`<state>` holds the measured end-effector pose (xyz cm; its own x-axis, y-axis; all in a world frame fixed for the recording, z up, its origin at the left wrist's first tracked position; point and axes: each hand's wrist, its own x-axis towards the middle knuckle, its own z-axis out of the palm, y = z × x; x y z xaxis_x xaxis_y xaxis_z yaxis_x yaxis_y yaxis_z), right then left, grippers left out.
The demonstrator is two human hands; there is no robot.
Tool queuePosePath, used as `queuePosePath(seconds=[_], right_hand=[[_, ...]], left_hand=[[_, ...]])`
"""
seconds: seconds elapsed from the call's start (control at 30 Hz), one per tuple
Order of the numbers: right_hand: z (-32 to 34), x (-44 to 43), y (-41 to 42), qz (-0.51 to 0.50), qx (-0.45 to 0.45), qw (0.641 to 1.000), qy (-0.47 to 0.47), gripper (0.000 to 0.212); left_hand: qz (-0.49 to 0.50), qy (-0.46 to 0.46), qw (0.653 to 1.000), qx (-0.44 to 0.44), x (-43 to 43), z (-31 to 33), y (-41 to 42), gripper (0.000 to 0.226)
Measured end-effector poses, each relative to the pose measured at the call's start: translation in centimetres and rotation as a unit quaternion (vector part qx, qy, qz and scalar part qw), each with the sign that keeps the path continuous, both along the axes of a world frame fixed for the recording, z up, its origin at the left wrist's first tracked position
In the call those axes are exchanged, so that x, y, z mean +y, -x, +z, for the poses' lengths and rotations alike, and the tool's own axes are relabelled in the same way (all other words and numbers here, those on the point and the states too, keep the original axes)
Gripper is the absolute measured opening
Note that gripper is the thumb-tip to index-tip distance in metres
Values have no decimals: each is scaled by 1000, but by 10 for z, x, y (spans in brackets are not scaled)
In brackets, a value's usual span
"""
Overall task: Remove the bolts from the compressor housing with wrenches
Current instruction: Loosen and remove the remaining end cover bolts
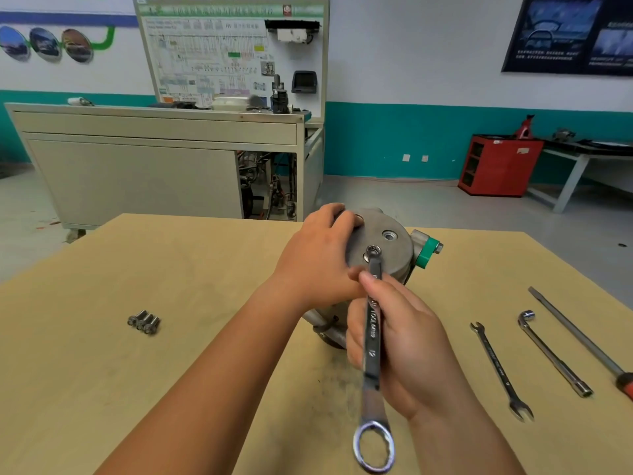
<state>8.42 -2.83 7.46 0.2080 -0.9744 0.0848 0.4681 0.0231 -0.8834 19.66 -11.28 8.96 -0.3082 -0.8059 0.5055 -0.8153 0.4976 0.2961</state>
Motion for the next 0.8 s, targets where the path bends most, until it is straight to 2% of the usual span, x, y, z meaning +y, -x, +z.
queuePosePath(seconds=[0.1, 0.2, 0.33, 0.43, 0.53, 0.63, 0.7, 0.8], right_hand=[[-1, 1, 5, 4, 3, 1000, 8, 23], [-4, 3, 8, 7, 10, 1000, 9, 28], [-3, 4, 17, 33, 22, 999, 17, 21], [5, -8, 44, 116, 55, 992, 15, 20], [15, -43, 82, 246, 110, 963, -1, 24], [17, -78, 105, 373, 55, 925, -33, 23], [19, -88, 111, 377, 65, 923, -33, 27], [26, -98, 114, 400, 100, 911, 15, 24]], left_hand=[[0, 4, 1000, 10, 1, 1, 0, 84], [-4, 1, 1000, -2, 0, 1, 0, 77], [3, -4, 1000, 4, 0, 0, 0, 83], [-8, -9, 1000, 19, 3, 2, -1, 93], [-17, 0, 1000, 26, 2, 2, -3, 89], [-21, -4, 1000, 18, 1, 3, -4, 86], [-23, -8, 1000, 17, 1, 3, -2, 86], [-22, -10, 1000, 19, 1, 3, -3, 86]])
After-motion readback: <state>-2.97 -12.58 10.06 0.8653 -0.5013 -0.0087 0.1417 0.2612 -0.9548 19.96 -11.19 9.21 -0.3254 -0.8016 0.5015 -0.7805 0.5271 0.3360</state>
